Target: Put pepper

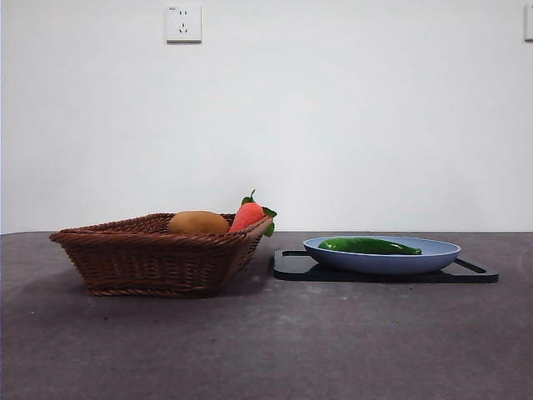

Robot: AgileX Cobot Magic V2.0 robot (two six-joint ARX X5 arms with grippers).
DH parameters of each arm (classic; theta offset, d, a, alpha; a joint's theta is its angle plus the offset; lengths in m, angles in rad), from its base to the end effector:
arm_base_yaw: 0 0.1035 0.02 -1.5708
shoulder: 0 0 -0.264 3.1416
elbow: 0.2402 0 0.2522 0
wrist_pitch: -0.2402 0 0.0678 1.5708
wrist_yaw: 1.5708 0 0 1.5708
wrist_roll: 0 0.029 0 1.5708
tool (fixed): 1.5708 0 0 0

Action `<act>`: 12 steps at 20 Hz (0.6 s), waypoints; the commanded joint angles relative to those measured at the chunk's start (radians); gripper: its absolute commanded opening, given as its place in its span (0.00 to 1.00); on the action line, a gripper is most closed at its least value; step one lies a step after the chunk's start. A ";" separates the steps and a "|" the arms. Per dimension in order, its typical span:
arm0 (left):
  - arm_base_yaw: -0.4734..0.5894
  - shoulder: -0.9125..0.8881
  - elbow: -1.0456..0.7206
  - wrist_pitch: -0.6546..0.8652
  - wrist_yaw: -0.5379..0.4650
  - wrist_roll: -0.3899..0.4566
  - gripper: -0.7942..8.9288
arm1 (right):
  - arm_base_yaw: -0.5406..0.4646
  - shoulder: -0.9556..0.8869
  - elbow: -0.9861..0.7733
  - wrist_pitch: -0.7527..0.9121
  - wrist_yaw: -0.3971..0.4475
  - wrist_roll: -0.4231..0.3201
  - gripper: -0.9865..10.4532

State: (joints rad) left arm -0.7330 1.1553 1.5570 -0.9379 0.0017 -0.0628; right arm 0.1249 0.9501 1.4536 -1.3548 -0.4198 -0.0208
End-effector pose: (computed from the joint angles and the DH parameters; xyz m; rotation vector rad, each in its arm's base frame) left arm 0.1476 -0.1330 0.4466 0.1373 0.5337 -0.6997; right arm 0.1118 0.0260 0.4181 0.1075 0.8465 0.5198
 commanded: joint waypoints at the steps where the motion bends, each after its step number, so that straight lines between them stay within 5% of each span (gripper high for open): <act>1: -0.005 0.014 0.020 -0.006 -0.002 0.012 0.31 | 0.002 -0.037 0.018 -0.016 0.000 -0.023 0.28; 4: -0.005 0.014 0.020 -0.023 -0.002 0.011 0.26 | 0.002 -0.052 0.018 -0.016 0.001 -0.023 0.17; 6: -0.005 0.014 0.020 -0.036 -0.002 0.011 0.10 | 0.003 -0.051 0.018 -0.016 0.000 -0.044 0.09; 12: -0.005 0.014 0.020 -0.031 -0.002 0.011 0.09 | 0.002 -0.031 0.018 -0.015 0.002 -0.056 0.10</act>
State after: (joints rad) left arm -0.7330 1.1584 1.5570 -0.9787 0.0021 -0.0605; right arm 0.1249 0.9089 1.4548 -1.3548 -0.4191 -0.0666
